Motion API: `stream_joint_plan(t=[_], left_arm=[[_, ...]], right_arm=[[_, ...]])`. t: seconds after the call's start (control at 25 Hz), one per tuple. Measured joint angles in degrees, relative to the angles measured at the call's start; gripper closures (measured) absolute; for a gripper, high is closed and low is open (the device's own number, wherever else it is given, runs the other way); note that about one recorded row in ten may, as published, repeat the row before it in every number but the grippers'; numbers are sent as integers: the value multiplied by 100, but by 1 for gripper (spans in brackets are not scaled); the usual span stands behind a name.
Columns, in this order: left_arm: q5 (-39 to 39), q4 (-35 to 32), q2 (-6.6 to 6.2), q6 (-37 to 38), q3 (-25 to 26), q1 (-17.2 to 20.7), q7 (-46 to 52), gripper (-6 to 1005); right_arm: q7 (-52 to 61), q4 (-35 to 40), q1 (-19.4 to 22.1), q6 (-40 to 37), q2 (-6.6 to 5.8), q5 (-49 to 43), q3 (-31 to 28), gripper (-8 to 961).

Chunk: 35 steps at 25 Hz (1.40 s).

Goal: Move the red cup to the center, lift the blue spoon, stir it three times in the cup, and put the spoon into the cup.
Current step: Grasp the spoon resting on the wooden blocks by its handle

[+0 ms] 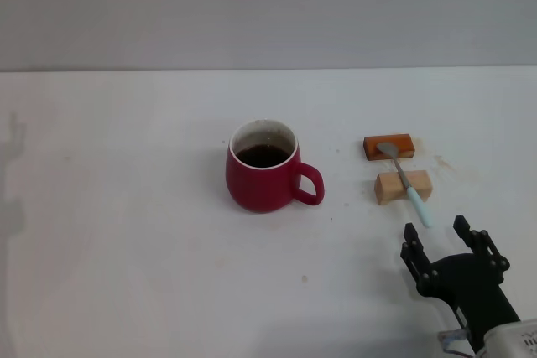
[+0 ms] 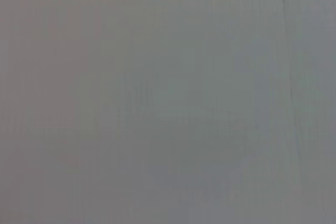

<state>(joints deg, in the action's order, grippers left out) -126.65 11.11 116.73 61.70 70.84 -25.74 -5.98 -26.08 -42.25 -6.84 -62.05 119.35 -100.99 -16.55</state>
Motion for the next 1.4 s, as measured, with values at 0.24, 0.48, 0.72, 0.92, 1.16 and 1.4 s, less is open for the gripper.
stream_joint_plan(t=[0.24, 0.48, 0.72, 0.92, 1.16, 1.4], left_arm=[[0, -4, 22, 28, -1, -1, 0, 247], [0, -4, 32, 61, -1, -1, 0, 248], [1, -4, 43, 92, 24, -16, 0, 248], [0, -4, 43, 97, 44, -42, 0, 248], [1, -4, 36, 97, 46, -65, 0, 248], [1, -4, 22, 94, 52, -99, 0, 248]], right_arm=[[185, 143, -188, 148, 0, 135, -23, 263], [221, 254, -343, 270, 4, 182, -32, 263], [231, 316, -542, 394, -3, 282, -44, 264], [237, 373, -684, 533, -9, 283, -81, 264], [387, 492, -841, 614, -6, 284, -160, 265], [502, 571, -967, 704, -3, 288, -173, 265]])
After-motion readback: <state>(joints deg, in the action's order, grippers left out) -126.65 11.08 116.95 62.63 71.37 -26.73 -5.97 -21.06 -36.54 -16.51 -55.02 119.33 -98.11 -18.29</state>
